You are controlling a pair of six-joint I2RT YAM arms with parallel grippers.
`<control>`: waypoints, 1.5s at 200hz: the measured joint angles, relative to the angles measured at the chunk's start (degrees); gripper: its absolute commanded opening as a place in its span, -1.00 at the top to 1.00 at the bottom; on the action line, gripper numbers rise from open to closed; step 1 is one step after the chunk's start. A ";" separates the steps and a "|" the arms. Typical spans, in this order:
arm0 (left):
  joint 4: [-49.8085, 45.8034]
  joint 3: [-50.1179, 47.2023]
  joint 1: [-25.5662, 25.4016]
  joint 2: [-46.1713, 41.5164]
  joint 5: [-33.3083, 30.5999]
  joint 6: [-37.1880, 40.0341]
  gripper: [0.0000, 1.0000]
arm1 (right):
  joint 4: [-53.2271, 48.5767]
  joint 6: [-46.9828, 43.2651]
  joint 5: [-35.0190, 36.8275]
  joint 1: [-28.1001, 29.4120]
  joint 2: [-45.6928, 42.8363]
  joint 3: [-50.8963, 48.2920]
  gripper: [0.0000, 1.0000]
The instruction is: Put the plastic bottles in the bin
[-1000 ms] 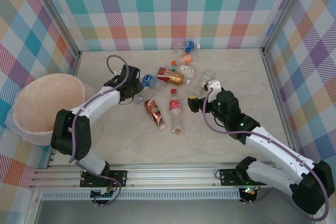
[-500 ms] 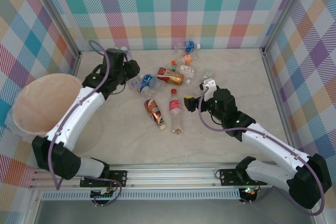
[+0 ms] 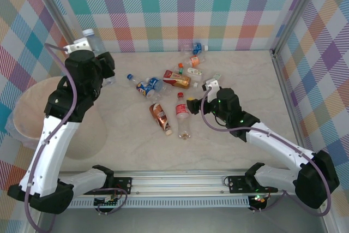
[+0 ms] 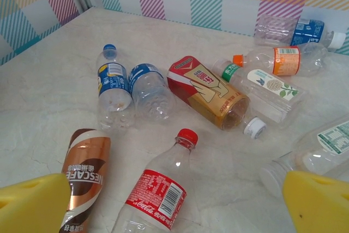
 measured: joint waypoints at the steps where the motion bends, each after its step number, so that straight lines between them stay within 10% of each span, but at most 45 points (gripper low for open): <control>1: -0.04 -0.02 0.04 -0.15 -0.63 0.24 0.09 | 0.02 0.02 -0.02 0.00 0.07 0.00 -0.99; 87: -2.08 -5.16 9.73 -6.34 -19.47 5.29 0.02 | 0.87 0.81 -0.92 0.00 3.17 1.60 -0.99; 152: -11.13 -10.05 24.09 -7.21 -7.45 -3.26 0.03 | 0.81 1.01 -0.92 0.00 3.19 1.66 -1.00; 300: -16.52 -11.10 25.33 -3.63 3.65 -8.02 -0.88 | 0.42 1.29 -0.74 0.00 4.20 1.66 -0.99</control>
